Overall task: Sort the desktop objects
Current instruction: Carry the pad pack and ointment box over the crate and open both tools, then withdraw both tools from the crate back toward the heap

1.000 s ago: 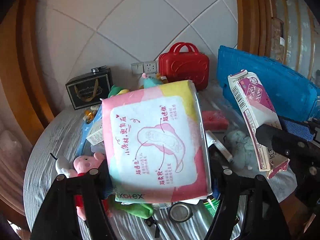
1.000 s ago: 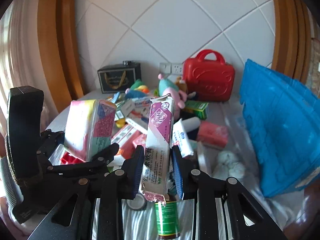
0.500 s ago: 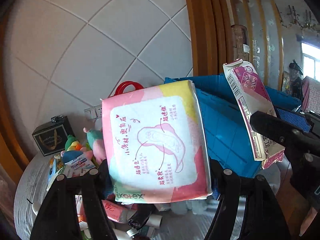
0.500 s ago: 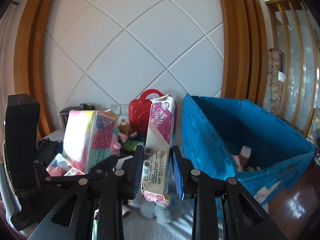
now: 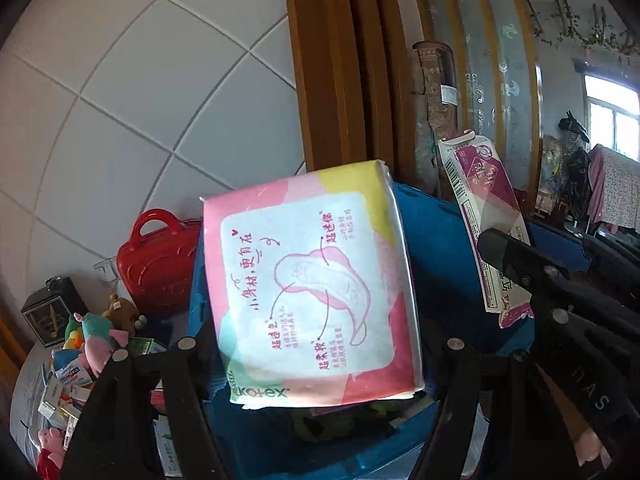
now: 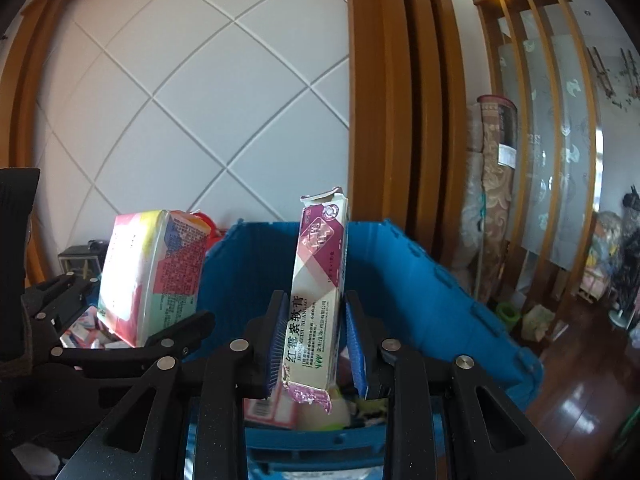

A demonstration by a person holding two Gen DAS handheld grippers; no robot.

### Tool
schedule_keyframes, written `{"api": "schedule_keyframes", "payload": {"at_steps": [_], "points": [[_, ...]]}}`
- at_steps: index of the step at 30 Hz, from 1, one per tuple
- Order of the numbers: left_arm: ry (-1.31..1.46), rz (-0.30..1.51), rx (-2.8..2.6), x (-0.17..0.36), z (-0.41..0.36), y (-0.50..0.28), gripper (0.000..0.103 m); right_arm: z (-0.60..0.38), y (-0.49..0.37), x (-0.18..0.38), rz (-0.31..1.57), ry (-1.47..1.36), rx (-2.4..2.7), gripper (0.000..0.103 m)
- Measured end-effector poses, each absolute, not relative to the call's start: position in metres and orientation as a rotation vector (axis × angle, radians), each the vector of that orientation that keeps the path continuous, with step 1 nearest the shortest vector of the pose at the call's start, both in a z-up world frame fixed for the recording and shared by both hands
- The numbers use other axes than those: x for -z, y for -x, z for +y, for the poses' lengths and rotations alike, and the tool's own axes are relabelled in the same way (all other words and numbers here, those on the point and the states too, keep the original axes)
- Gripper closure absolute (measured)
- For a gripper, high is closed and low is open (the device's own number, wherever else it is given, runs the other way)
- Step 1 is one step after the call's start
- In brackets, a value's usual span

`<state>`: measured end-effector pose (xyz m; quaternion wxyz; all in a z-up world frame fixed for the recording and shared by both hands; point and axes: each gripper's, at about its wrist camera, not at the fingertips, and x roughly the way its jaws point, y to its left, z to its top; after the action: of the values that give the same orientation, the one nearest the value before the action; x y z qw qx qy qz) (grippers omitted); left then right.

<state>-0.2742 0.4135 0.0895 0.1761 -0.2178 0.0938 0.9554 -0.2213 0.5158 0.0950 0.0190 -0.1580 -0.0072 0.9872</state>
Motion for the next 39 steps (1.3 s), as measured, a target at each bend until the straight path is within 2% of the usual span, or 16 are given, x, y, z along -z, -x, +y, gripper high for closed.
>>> {"api": "schedule_keyframes", "payload": {"at_steps": [8,12,17,25,26,27,28,30,32,33,34,39], "points": [[0.729,0.317,-2.712,-0.074,0.469,0.296,0.032,0.578,0.248,-0.076,0.031,0.581,-3.061,0.076],[0.769,0.289,-2.725,-0.070,0.471,0.305,0.031,0.590,0.259,-0.068,0.040,0.609,-3.067,0.075],[0.753,0.271,-2.762,-0.073,0.467,0.308,0.021,0.595,0.270,-0.063,0.031,0.638,-3.081,0.075],[0.771,0.227,-2.779,-0.070,0.455,0.309,0.020,0.602,0.278,-0.062,0.025,0.641,-3.073,0.070],[0.769,0.219,-2.784,-0.071,0.453,0.309,0.020,0.602,0.278,-0.062,0.018,0.641,-3.071,0.068],[0.769,0.212,-2.787,-0.071,0.451,0.308,0.020,0.602,0.278,-0.062,0.012,0.637,-3.065,0.060],[0.767,0.206,-2.791,-0.071,0.449,0.308,0.020,0.602,0.278,-0.062,0.011,0.633,-3.061,0.045],[0.762,0.197,-2.805,-0.073,0.444,0.306,0.020,0.603,0.276,-0.064,0.018,0.616,-3.067,0.027],[0.752,0.187,-2.819,-0.075,0.439,0.305,0.020,0.601,0.273,-0.068,0.006,0.590,-3.062,0.015],[0.747,0.183,-2.827,-0.076,0.437,0.303,0.020,0.601,0.271,-0.069,-0.003,0.575,-3.058,0.005],[0.742,0.181,-2.835,-0.077,0.434,0.302,0.019,0.599,0.270,-0.071,-0.009,0.560,-3.058,0.000],[0.716,0.151,-2.875,-0.084,0.417,0.292,0.019,0.595,0.262,-0.078,-0.037,0.513,-3.053,0.000]]}}
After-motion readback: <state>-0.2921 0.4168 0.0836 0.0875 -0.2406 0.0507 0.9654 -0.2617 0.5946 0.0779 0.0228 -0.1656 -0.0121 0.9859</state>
